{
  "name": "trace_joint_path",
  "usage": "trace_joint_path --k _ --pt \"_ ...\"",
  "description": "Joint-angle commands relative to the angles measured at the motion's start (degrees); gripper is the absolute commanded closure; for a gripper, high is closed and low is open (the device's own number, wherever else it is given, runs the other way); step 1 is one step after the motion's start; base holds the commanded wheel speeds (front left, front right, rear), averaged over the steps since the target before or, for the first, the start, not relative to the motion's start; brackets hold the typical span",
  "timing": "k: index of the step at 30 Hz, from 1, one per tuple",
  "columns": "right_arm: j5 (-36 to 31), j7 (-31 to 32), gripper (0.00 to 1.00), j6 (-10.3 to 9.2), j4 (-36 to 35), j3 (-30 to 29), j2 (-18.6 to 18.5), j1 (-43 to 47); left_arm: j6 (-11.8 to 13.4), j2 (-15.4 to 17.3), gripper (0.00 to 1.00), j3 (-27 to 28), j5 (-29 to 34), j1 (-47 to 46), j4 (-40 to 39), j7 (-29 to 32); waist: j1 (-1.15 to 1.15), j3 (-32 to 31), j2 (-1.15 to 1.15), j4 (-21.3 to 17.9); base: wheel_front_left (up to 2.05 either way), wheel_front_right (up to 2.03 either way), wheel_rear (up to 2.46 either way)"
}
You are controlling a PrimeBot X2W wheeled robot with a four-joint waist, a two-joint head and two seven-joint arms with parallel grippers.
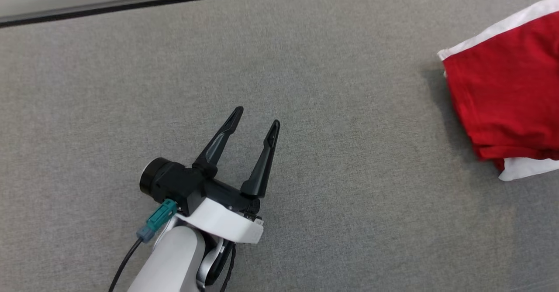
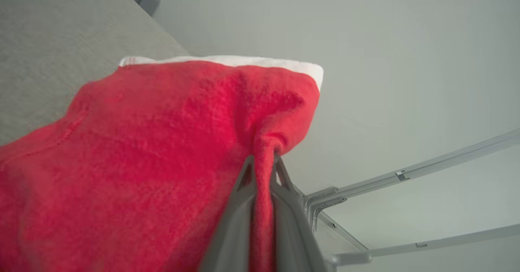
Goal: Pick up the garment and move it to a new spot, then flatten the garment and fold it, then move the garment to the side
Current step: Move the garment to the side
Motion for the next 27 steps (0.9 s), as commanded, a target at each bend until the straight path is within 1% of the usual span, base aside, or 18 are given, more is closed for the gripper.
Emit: trace_joint_path --k 1,5,8,13,15,18,19,20,24,27 --pt "0.99 0.19 1.0 -0.14 1.0 -0.04 -0.86 -0.84 -0.39 0.31 0.0 0.09 0.7 -1.37 0.24 0.01 0.0 3.89 0.0 -0.38 0.0 0.0 0.0" --pt "3.17 0.79 1.0 -0.14 4.76 -0.7 -2.72 -1.54 -0.84 0.31 0.0 0.73 1.48 -2.86 0.92 0.01 0.0 6.55 0.0 0.09 0.0 0.0 0.0" --pt "3.03 1.0 1.0 -0.14 7.47 -1.65 -3.27 -2.62 -1.27 0.31 0.0 1.18 1.98 -3.65 1.33 0.01 0.0 7.82 0.0 0.56 0.0 0.0 0.0" --pt "0.99 1.45 1.0 -0.14 11.36 -3.49 -2.95 -3.33 -1.5 0.3 0.0 1.58 2.28 -4.34 1.48 0.01 0.0 8.94 0.0 1.29 0.0 0.0 0.0" --pt "-0.78 1.68 1.0 -0.14 12.74 -4.85 -2.77 -4.1 -1.64 0.28 0.0 1.78 2.44 -4.62 1.4 0.01 0.0 9.28 0.0 1.58 0.0 0.0 0.0" --pt "-2.39 2.01 1.0 -0.14 14.96 -6.68 -1.7 -4.34 -1.75 0.28 0.0 2.02 2.59 -4.46 1.3 0.01 0.0 9.54 0.0 1.91 0.0 0.0 0.0" --pt "-2.62 1.72 0.81 -0.14 15.57 -7.09 -1.32 -4.36 -1.79 0.27 0.0 2.0 2.58 -4.46 1.31 0.01 0.0 9.56 0.0 2.03 0.0 0.0 0.0" --pt "-2.95 1.11 0.0 -0.14 16.26 -7.83 -1.18 -4.71 -1.84 0.29 0.0 2.05 2.58 -4.49 1.33 0.01 0.0 9.56 0.0 2.14 0.0 0.0 0.0" --pt "-5.25 0.11 0.0 -0.14 18.44 -9.59 0.14 -5.82 -1.83 0.28 0.0 1.95 2.05 -4.55 1.6 0.01 0.0 8.71 0.0 2.51 0.0 0.0 0.0" --pt "-6.62 -1.07 0.0 -0.14 19.03 -11.8 1.53 -6.61 -1.75 0.29 0.0 1.93 1.3 -4.17 1.47 0.01 0.0 6.92 0.0 2.96 0.0 0.0 0.0"
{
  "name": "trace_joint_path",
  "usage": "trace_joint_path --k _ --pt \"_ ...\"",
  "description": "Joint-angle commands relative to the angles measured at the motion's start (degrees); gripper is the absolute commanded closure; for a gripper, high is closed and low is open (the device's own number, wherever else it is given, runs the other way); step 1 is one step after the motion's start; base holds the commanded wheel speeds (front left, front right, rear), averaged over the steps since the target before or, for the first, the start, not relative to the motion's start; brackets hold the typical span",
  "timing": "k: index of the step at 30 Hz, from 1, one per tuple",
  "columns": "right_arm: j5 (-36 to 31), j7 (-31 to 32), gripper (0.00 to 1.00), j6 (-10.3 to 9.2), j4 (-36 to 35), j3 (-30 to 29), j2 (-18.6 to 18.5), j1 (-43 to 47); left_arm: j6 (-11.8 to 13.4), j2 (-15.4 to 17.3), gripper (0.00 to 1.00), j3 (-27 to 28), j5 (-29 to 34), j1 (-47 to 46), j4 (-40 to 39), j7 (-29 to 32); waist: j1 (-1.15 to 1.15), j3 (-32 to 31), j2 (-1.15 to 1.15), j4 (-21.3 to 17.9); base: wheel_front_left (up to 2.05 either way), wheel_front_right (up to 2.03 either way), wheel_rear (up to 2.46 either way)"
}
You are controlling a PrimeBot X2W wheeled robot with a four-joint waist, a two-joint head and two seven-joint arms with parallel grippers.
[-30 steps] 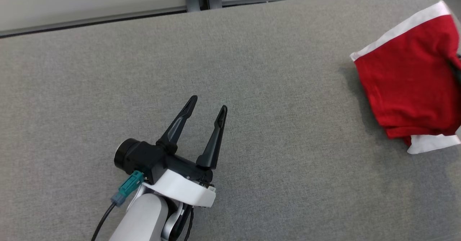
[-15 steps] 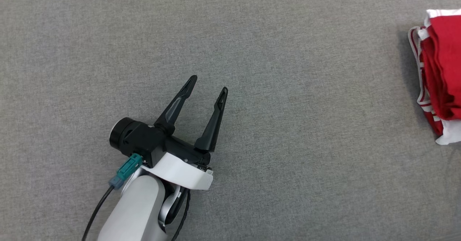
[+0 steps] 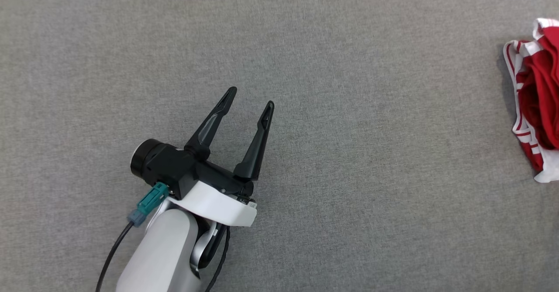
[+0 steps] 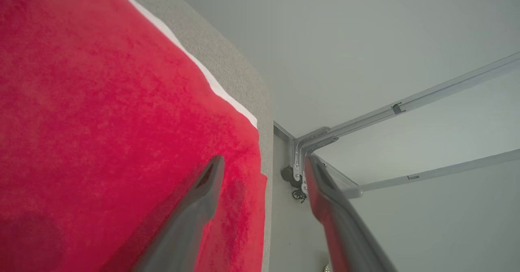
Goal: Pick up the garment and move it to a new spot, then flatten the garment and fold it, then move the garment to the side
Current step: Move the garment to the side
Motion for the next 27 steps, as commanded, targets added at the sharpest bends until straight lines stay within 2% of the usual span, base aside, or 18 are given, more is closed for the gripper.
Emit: trace_joint_path --k 1,4,5,8,13,20,24,27 --pt "-0.73 -0.98 0.0 -0.16 -0.3 -1.14 0.92 -0.84 0.25 0.23 0.0 0.19 -0.52 0.13 -0.25 0.01 0.0 -1.77 0.0 0.51 0.0 0.0 0.0" --pt "-1.8 -2.7 0.0 -0.15 -2.08 -3.13 3.9 -1.06 0.74 0.26 0.0 0.56 -1.4 1.27 -0.55 0.01 0.0 -4.55 0.0 1.13 0.0 0.0 0.0" --pt "-2.46 -3.49 0.0 -0.15 -4.16 -3.67 6.83 -0.75 1.23 0.24 0.0 1.2 -1.86 2.14 -0.85 0.01 0.0 -6.65 0.0 1.42 0.0 0.0 0.0" --pt "-2.78 -4.1 0.0 -0.15 -7.8 -3.96 11.22 0.64 1.85 0.25 0.0 1.91 -2.5 3.86 -1.04 0.02 0.0 -9.95 0.0 2.3 0.0 0.0 0.0" --pt "1.83 -4.51 0.0 -0.15 -14.59 -5.75 19.42 4.74 2.8 0.26 0.0 3.21 -2.94 6.45 -1.31 0.02 0.0 -14.72 0.0 4.69 0.0 0.0 0.0" --pt "6.55 -4.51 0.0 -0.15 -24.9 -8.69 28.89 15.93 4.86 0.23 0.0 6.34 -2.52 9.89 0.19 0.01 0.0 -19.44 0.0 8.04 0.0 0.0 0.0" --pt "6.85 -4.53 0.0 -0.14 -28.5 -10.56 34.36 22.85 5.03 0.24 0.0 7.5 -2.19 12.03 1.09 0.02 0.0 -21.75 0.0 9.46 0.0 0.0 0.0" --pt "7.53 -4.54 0.0 -0.15 -30.2 -11.58 36.9 27.26 5.08 0.21 0.0 7.86 -1.92 13.79 1.55 0.02 0.0 -23.13 0.0 10.36 0.0 0.0 0.0"
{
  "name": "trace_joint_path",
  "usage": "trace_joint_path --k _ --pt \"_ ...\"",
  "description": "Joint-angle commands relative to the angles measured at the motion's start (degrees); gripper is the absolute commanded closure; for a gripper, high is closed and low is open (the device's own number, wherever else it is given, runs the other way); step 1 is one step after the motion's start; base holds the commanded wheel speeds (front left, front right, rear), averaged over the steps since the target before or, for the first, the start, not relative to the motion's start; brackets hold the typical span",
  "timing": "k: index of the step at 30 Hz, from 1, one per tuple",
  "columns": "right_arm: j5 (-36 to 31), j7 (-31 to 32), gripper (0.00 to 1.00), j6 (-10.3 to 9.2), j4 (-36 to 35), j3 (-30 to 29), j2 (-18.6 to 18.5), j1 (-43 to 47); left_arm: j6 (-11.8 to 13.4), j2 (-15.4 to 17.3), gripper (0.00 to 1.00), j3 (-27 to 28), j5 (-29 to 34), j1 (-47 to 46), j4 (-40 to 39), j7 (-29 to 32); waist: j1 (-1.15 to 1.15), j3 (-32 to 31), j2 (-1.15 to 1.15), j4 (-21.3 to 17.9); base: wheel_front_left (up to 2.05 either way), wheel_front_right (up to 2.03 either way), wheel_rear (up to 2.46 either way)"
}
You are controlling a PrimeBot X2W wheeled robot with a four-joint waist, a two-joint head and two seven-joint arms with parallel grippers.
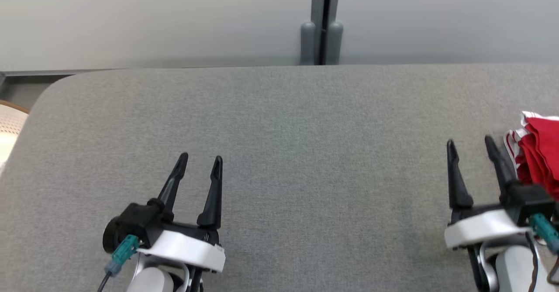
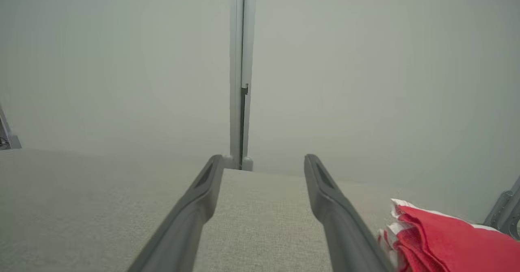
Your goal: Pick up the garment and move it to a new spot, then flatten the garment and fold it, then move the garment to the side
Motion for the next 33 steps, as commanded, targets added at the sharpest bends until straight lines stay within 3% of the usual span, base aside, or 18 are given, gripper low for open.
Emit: trace_joint_path --k 1,11,33 --pt "0.37 -0.25 0.0 -0.14 -0.48 -0.43 0.03 1.21 0.21 0.15 0.0 0.2 0.41 0.69 0.24 0.03 0.0 -1.43 0.0 1.25 0.0 0.0 0.0" --pt "3.59 -0.26 0.0 -0.13 -3.9 1.62 1.97 9.51 0.81 0.17 0.0 1.65 0.42 4.9 1.29 0.02 0.0 -3.32 0.0 2.2 0.0 0.0 0.0" --pt "5.31 -0.26 0.0 -0.13 -5.87 2.31 2.01 10.42 -0.36 0.19 0.0 2.84 -0.02 6.16 2.83 0.02 0.0 -4.74 0.0 1.11 0.0 0.0 0.0"
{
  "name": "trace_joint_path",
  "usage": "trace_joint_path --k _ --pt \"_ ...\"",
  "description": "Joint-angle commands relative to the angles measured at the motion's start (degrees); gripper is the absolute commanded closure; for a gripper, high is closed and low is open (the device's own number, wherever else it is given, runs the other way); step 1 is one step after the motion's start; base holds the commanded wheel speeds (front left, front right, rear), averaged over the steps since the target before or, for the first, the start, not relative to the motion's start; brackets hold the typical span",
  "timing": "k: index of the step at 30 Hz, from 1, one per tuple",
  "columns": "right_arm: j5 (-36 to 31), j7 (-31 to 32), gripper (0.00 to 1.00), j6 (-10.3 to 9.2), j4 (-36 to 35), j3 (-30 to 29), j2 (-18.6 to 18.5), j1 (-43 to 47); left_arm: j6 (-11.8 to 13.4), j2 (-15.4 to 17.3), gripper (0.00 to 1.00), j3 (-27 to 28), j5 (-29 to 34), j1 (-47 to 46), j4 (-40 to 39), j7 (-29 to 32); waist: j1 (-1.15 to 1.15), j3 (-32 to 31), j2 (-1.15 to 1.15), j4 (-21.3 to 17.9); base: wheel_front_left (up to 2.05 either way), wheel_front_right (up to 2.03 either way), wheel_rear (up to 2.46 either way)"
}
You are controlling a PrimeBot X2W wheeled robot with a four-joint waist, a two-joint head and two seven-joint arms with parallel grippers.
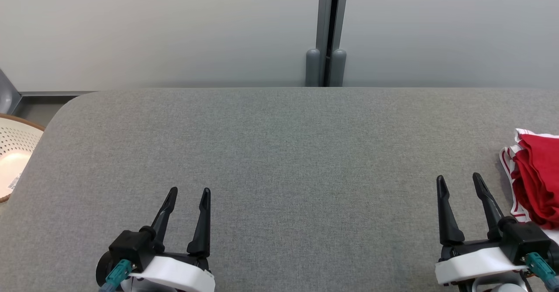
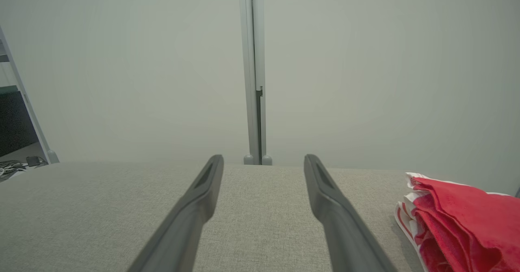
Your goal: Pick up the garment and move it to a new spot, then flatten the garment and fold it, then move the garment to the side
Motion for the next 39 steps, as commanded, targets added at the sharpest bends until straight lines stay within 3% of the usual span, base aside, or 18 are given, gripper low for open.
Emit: trace_joint_path --k 1,18,19,22,39 --pt "0.33 -0.28 0.0 -0.12 -0.2 0.07 -0.09 0.34 -0.01 0.23 0.0 0.31 0.33 0.64 -0.06 0.01 0.0 -0.07 0.0 -0.02 0.0 0.0 0.0" --pt "0.95 -0.28 0.0 -0.12 -0.11 0.4 -0.07 0.48 0.58 0.23 0.0 0.42 -2.87 1.02 0.19 0.02 0.0 -0.19 0.0 -0.04 0.0 0.0 0.0" --pt "1.03 0.0 1.0 0.0 -0.02 0.33 -0.01 0.06 0.35 0.01 1.0 0.38 -2.95 0.94 0.3 0.01 0.0 -0.19 0.0 -0.04 0.0 0.0 0.0" --pt "1.65 0.31 1.0 0.01 1.27 0.16 0.16 0.68 0.3 -0.11 1.0 0.32 -3.45 1.74 1.53 0.14 0.0 -0.19 0.0 -0.05 0.0 0.0 0.0" --pt "21.89 5.29 1.0 -0.01 1.25 -1.62 0.1 -0.37 -0.98 0.49 1.0 3.78 -20.59 0.26 1.43 4.64 0.0 -0.16 0.0 -0.78 0.0 0.0 0.0"
